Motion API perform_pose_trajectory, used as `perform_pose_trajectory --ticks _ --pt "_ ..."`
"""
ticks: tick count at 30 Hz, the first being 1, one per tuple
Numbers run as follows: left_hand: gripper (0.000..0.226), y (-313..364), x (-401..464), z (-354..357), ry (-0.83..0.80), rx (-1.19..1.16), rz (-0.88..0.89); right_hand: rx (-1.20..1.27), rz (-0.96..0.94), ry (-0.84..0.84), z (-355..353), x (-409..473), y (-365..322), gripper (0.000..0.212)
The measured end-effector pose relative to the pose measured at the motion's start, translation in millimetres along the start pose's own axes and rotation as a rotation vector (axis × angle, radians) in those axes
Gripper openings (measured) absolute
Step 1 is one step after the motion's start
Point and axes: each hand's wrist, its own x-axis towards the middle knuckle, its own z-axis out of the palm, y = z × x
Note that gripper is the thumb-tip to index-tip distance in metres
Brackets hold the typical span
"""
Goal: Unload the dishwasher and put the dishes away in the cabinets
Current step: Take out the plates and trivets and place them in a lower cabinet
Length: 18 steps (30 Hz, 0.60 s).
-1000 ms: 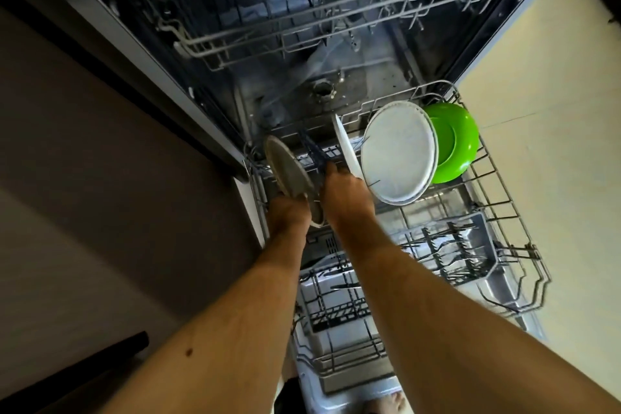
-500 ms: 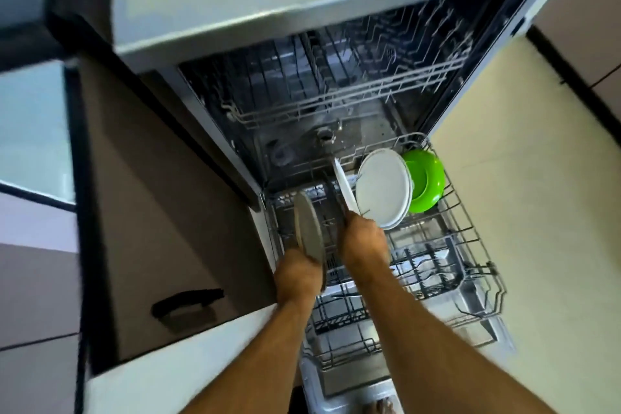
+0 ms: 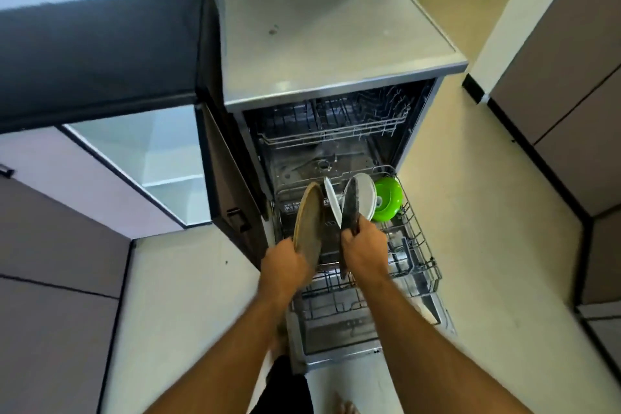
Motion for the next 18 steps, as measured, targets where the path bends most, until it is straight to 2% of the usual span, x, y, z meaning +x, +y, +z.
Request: perform_pose_trajectory --ticks 6,10,14,18 --pt "0.026 -13 -100 -30 0.069 -0.013 0.057 0.076 -0.090 -0.074 -48 -85 -15 0.010" --pt "0.031 -30 -137 -50 0.153 0.013 0.070 0.086 -0.160 -0.133 -63 -123 -37 0.007" --pt "0.024 -57 -167 -77 0.193 0.065 0.059 0.091 -0.197 -0.200 -59 -154 -63 0.016" --pt "0.028 -99 -195 -97 0.224 0.115 0.025 0.160 -0.172 -0.302 -39 -182 -80 0.012"
